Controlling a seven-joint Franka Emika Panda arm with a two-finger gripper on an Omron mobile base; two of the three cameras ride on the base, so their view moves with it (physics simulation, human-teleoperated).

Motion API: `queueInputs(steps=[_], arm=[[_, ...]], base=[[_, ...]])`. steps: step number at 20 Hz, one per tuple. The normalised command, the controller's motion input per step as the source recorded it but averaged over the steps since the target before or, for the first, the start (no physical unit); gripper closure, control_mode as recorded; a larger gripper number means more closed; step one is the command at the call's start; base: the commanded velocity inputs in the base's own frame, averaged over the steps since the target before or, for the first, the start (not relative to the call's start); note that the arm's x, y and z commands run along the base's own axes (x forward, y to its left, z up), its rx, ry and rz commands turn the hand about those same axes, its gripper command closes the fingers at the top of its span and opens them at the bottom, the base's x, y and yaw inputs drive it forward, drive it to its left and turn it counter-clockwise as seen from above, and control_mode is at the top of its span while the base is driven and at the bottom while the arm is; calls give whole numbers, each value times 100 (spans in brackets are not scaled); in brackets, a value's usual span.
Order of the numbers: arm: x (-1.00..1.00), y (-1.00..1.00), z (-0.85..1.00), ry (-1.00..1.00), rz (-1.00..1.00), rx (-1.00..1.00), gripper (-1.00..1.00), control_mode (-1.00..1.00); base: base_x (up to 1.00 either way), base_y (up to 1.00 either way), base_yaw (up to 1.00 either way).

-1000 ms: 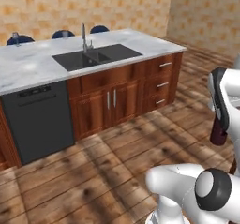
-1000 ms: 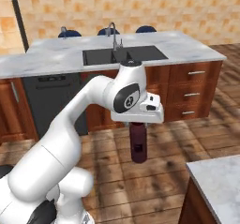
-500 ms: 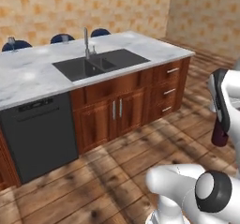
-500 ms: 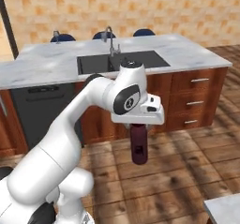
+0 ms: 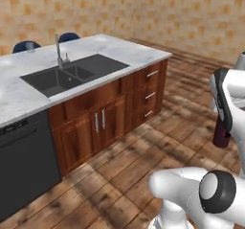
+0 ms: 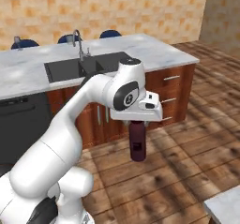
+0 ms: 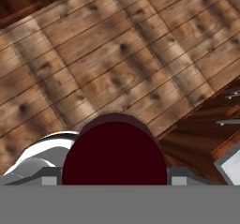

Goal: There is a wine glass and glass cup on the dining counter. Place the wine bottle next to the wine glass and the juice bottle next to the glass cup.

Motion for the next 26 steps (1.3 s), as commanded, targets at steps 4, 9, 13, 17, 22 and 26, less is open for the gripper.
queueInputs(steps=[4, 9, 13, 17, 22, 26], arm=[[0, 0, 0, 0, 0, 0, 100, 100], [0, 0, 0, 0, 0, 0, 100, 100], [0, 0, 0, 0, 0, 0, 100, 100], [0, 0, 0, 0, 0, 0, 100, 100], [0, 0, 0, 0, 0, 0, 100, 100], [0, 0, 0, 0, 0, 0, 100, 100]], base=[[57, 0, -34], [66, 0, -23], [80, -3, -5], [84, -8, 0], [82, -11, 0], [72, -17, -6]])
